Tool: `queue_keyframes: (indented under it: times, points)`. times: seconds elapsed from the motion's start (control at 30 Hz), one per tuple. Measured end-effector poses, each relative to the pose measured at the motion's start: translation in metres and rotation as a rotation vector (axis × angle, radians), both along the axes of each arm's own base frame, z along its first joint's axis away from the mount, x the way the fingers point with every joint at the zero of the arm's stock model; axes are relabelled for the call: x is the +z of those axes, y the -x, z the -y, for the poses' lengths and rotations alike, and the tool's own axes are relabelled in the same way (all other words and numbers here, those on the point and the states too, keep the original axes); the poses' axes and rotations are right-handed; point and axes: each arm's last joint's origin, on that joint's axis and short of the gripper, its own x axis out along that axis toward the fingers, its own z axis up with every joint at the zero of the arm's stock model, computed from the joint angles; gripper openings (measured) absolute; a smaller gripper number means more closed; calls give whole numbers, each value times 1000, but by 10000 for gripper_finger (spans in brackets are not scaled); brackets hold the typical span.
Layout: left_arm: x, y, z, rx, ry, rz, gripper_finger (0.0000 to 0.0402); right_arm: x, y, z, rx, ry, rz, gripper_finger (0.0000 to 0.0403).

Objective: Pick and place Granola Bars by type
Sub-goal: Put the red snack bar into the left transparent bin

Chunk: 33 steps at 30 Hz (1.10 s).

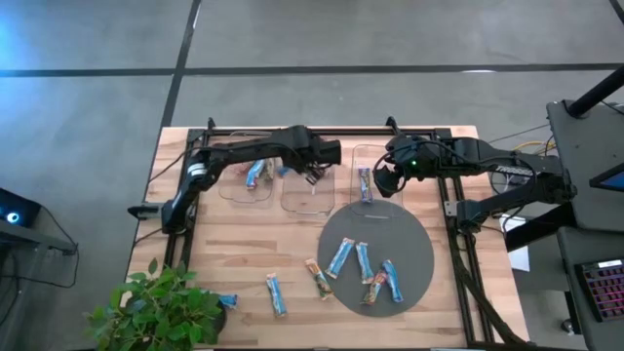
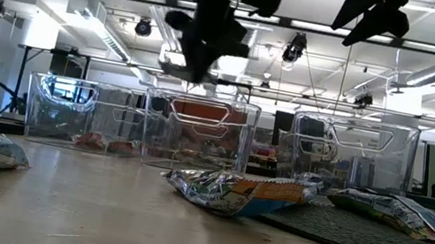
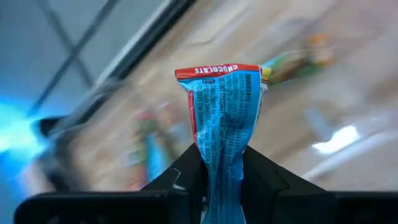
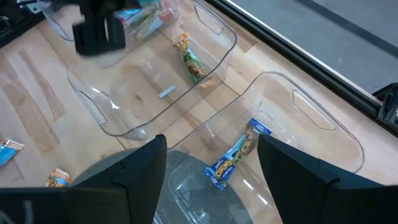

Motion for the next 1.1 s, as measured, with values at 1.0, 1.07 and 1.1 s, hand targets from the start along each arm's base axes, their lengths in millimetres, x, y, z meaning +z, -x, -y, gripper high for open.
queue_keyframes:
  times: [1.0,1.07,1.1]
  points:
    - [-69,168,-4,461,65,486,119,0,-5,0,1,0,19,238]
    - [-66,169,-4,469,57,485,136,0,-5,0,6,-6,20,238]
    - [-63,168,-5,469,52,483,143,0,-5,0,8,-8,21,238]
